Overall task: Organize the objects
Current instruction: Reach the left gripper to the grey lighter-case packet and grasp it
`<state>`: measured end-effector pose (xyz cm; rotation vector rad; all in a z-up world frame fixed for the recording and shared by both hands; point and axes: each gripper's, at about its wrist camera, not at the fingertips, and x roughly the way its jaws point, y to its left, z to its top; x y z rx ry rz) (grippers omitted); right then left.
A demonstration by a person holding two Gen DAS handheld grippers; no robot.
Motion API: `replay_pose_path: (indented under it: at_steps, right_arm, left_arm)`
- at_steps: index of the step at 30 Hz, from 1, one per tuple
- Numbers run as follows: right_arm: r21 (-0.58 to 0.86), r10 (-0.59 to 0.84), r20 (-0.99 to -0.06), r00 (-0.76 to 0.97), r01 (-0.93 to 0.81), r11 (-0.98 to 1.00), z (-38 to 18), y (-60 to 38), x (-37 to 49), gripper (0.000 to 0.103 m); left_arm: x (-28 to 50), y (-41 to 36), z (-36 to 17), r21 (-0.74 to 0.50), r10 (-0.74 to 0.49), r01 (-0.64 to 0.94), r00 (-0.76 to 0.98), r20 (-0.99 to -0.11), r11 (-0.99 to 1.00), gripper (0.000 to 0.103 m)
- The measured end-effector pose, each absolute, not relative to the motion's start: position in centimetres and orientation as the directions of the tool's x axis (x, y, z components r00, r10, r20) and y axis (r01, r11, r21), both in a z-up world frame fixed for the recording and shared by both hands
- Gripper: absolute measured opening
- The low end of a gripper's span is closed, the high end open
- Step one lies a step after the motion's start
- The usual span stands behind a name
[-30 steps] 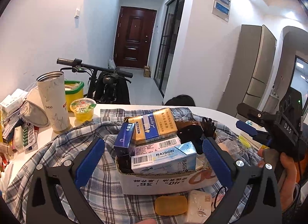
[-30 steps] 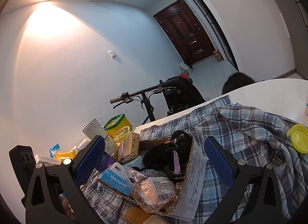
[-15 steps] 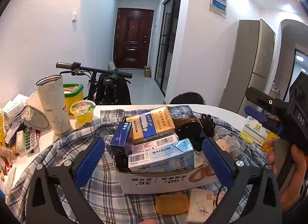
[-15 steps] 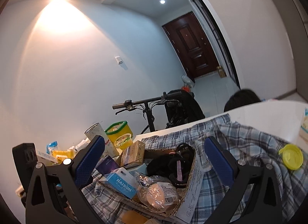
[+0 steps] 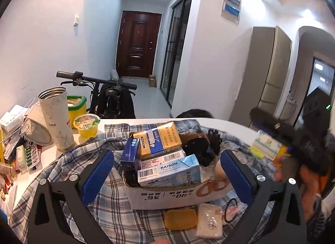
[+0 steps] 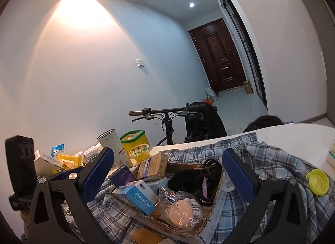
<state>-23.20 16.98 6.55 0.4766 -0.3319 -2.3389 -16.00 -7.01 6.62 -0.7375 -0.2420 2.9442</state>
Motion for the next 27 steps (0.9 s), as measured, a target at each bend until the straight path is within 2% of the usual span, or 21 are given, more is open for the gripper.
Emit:
replay_pose_path:
  at_steps: [5,9,12,15,16,19,23,27]
  right_arm:
    - [0.367,-0.702,-0.254,-0.666,0.605,-0.706,6.4,16.8,-23.2,0.103]
    - [0.364,-0.700,-0.248,-0.669,0.606,-0.708,6.5,16.8,-23.1,0.103]
    - [0.367,-0.705,-0.249,-0.664,0.609,-0.703,6.5,16.7,-23.0,0.103]
    - [0.363,-0.707,-0.255,-0.660,0.612,-0.702,6.4,16.5,-23.0,0.103]
    - [0.360,-0.706,-0.258,-0.660,0.612,-0.704,6.4,16.4,-23.0,0.103]
    - [0.358,-0.703,-0.269,-0.658,0.609,-0.708,6.3,16.2,-23.1,0.103]
    - [0.361,-0.703,-0.276,-0.656,0.607,-0.708,6.2,16.2,-23.2,0.103]
    - [0.356,-0.705,-0.284,-0.649,0.611,-0.707,6.1,15.8,-23.1,0.103]
  left_arm:
    - [-13.3,-7.9,6.0,-0.181,0.199,-0.119,-0.825,-0.529,-0.976,0.103]
    - [-11.1,-6.8,2.3,-0.147,0.235,-0.185,-0.701,-0.673,-0.972,0.103]
    - [-10.5,-5.3,-0.8,-0.043,0.152,-0.187,-0.622,-0.768,-0.981,0.103]
    - [-11.1,-4.6,-3.5,0.078,0.024,-0.148,-0.584,-0.811,-0.986,0.103]
    - [-11.4,-4.8,-4.2,0.075,0.012,-0.129,-0.568,-0.823,-0.989,0.103]
    - [-12.2,-5.9,-5.5,-0.021,0.076,-0.110,-0.517,-0.853,-0.994,0.103]
    - [-12.2,-6.7,-5.7,-0.078,0.121,-0.104,-0.522,-0.844,-0.991,0.102]
    - [-12.6,-6.6,-6.8,-0.102,0.138,-0.100,-0.484,-0.864,-0.990,0.075]
